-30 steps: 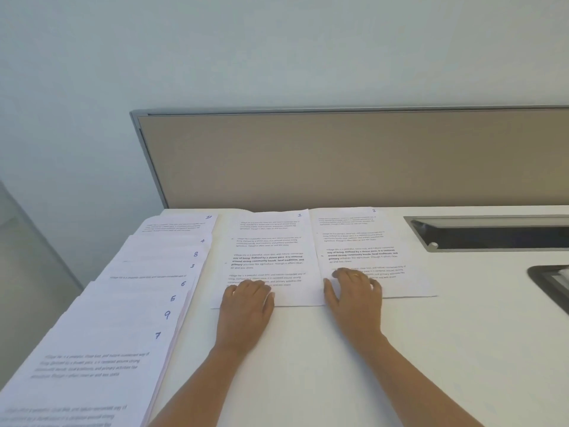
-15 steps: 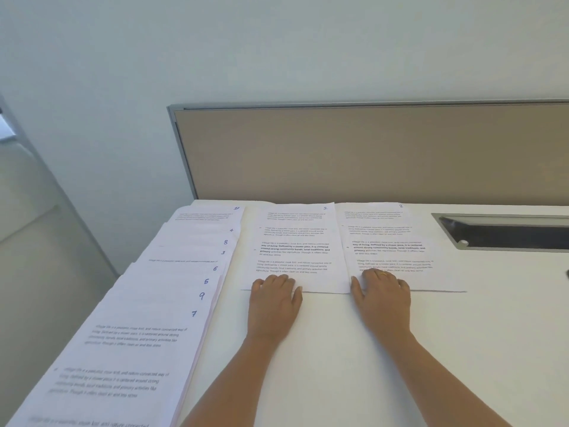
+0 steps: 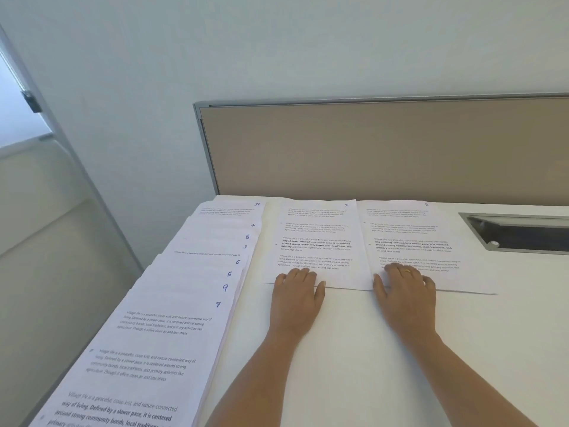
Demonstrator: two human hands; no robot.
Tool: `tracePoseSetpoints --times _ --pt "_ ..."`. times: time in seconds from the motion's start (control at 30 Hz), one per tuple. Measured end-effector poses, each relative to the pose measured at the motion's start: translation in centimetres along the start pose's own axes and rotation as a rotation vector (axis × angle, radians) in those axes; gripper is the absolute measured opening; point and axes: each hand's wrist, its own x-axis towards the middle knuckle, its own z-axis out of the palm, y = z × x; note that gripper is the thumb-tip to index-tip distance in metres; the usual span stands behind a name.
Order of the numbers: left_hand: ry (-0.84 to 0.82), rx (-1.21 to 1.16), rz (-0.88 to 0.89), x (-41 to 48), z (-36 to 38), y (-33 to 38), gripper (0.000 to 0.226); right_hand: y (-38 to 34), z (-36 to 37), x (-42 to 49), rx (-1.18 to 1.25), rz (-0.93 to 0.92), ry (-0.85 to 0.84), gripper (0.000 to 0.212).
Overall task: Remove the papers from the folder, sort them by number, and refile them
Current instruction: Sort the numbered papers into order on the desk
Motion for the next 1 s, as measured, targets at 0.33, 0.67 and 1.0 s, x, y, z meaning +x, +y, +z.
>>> tracePoseSetpoints --times 0.33,0.67,1.0 --pt "-0.063 -0.126 0.001 -2.2 -2.0 0.6 0.033 -0.5 -1.4 -1.7 -0.006 -0.017 0.034 0.045" --pt "-0.160 -0.341 0.024 -6.6 -6.3 -1.2 0.032 -3.4 -4.1 -6.1 -0.005 -0.144 -0.067 0.044" --pt "-0.289 -0.212 -0.101 -3.9 -12.1 -12.7 0.033 -13.3 -5.0 -3.2 0.318 -0.287 -0.276 0.033"
